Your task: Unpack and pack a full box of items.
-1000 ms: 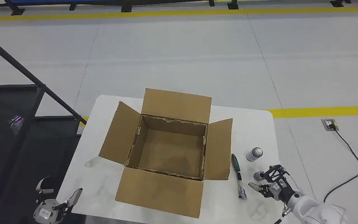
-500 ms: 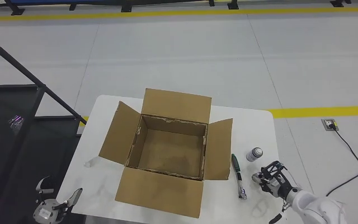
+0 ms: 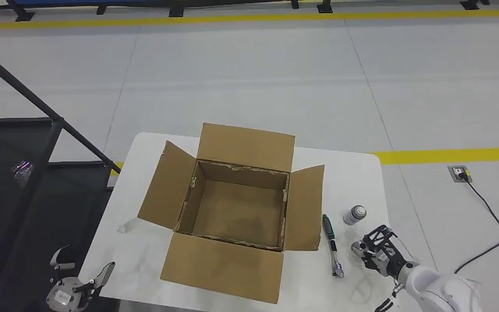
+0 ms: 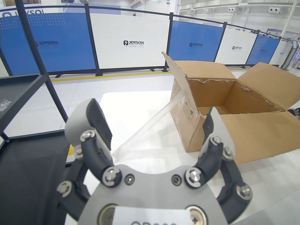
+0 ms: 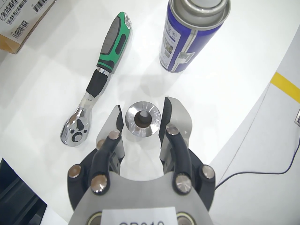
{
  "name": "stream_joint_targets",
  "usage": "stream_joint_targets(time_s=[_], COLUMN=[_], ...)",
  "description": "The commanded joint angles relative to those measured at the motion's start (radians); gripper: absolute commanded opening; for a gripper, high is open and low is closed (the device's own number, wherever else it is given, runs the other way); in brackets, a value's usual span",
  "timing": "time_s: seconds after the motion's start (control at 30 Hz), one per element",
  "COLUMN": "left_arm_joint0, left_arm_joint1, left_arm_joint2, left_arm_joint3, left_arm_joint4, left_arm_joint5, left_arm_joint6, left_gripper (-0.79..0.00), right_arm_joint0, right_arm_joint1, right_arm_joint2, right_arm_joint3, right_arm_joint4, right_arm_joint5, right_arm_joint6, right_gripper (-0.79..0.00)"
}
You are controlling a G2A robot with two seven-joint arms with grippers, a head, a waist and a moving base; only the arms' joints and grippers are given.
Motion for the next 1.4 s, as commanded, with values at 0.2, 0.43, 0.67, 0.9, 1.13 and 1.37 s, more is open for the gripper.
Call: stream_joint_targets(time_s=[0.2, 0.43, 0.67, 0.9, 1.13, 1.37], left_arm_joint0=[0.0, 0.0, 0.0, 0.0, 0.0, 0.0], left_arm_joint1=[0.0, 0.0, 0.0, 0.0, 0.0, 0.0], left_arm_joint2=[0.0, 0.0, 0.0, 0.0, 0.0, 0.0], left_arm_joint3=[0.0, 0.0, 0.0, 0.0, 0.0, 0.0], left_arm_joint4=[0.0, 0.0, 0.0, 0.0, 0.0, 0.0], left_arm_joint5=[0.0, 0.0, 0.0, 0.0, 0.0, 0.0], left_arm_joint6=[0.0, 0.0, 0.0, 0.0, 0.0, 0.0], left_gripper=[0.0, 0.0, 0.0, 0.0, 0.0, 0.0], right_arm_joint0=[-0.03, -0.144, -0.032, 0.368, 0.686, 0.705], right_arm_joint1=[0.004, 0.005, 0.006, -0.022, -0.096, -0.103], right_arm_joint2=[0.036, 0.148, 0.043, -0.33, -0.637, -0.66], right_arm_joint3=[-0.075, -0.495, -0.762, -0.593, -0.297, -0.278], right_arm_joint4=[0.005, -0.035, -0.096, -0.099, -0.018, -0.019], right_arm_joint5=[0.033, 0.179, 0.212, 0.217, 0.309, 0.316], right_arm_joint6=[-0.087, -0.131, 0.024, 0.228, 0.254, 0.256], right_gripper=[-0.785, -0.785, -0.785, -0.785, -0.785, -0.785])
